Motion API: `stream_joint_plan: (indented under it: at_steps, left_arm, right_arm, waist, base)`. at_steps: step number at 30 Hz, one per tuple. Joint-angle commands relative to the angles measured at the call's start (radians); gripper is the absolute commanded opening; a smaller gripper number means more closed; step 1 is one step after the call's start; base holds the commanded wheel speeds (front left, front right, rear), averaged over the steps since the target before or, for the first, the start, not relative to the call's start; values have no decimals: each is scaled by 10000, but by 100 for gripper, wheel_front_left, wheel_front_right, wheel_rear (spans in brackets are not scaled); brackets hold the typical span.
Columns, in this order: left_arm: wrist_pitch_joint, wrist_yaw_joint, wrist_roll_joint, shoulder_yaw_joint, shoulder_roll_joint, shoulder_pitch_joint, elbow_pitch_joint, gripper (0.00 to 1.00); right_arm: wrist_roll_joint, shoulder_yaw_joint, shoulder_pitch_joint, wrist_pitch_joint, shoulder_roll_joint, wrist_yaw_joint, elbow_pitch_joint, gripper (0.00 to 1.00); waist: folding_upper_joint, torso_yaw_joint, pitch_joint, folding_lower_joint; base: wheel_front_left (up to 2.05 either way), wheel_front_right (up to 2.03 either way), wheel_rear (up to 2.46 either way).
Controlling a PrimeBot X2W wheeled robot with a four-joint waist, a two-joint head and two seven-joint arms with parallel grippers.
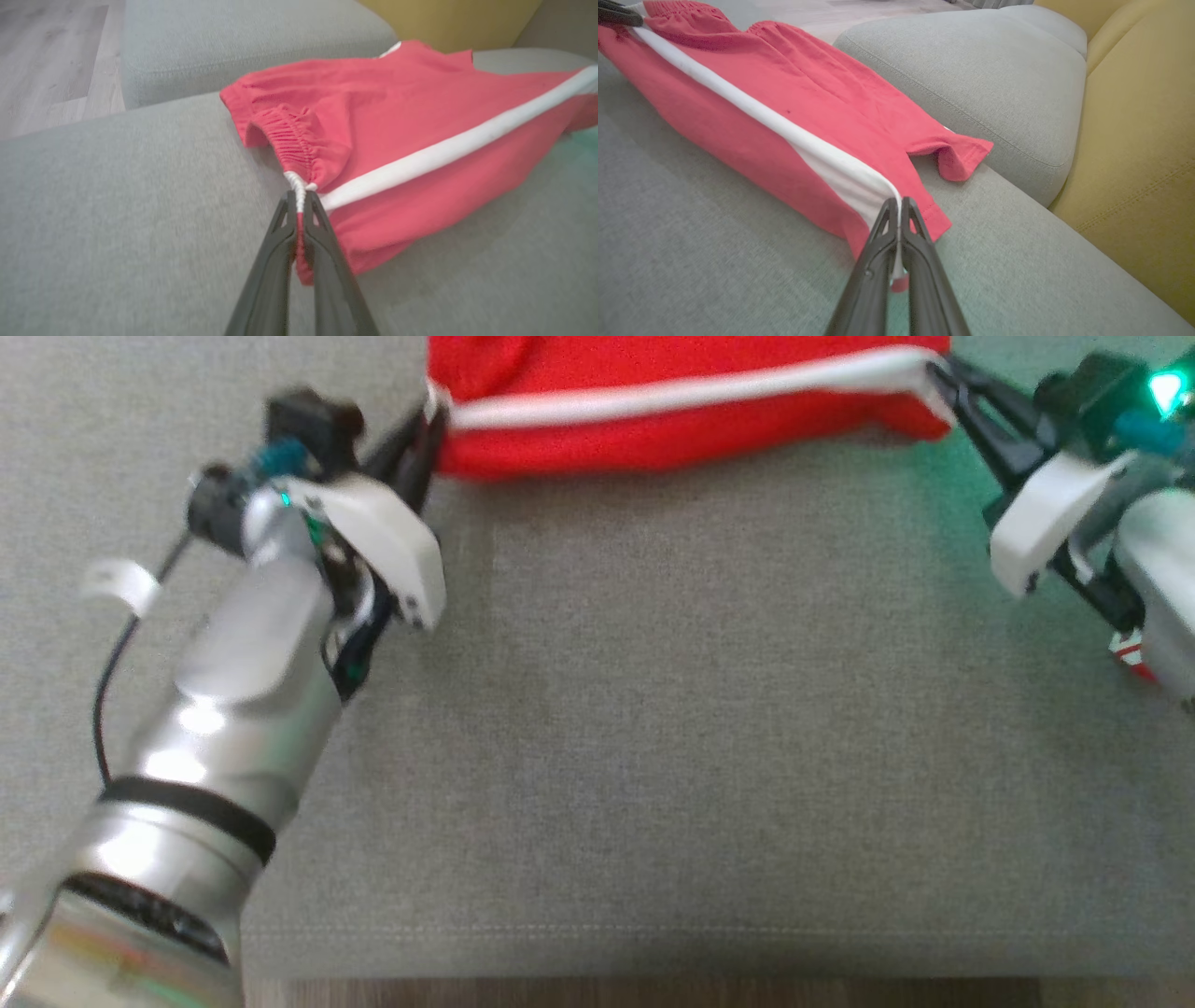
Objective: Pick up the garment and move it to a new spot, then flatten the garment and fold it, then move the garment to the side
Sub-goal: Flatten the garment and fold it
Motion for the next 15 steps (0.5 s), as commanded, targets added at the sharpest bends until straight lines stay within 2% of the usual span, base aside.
stream_joint_plan:
  at_steps: [1, 7, 15]
  left_arm:
    - [88, -31, 135, 23, 386, 7, -107, 0]
    - [175, -124, 214, -777, 596, 1010, -68, 0]
    - [87, -140, 262, -1345, 825, 1879, -233, 0]
  right_arm:
    - [169, 188, 366, -105, -312, -9, -97, 0]
    - [586, 1182, 1042, -35, -549, -9, 115, 0]
    - [513, 1537, 1813, 369, -956, -9, -229, 0]
  waist:
    - [0, 41, -358, 0]
    - [0, -65, -1122, 0]
    - [0, -179, -1870, 0]
  base:
    - [0, 0, 0]
    - [0, 0, 0]
    - [0, 0, 0]
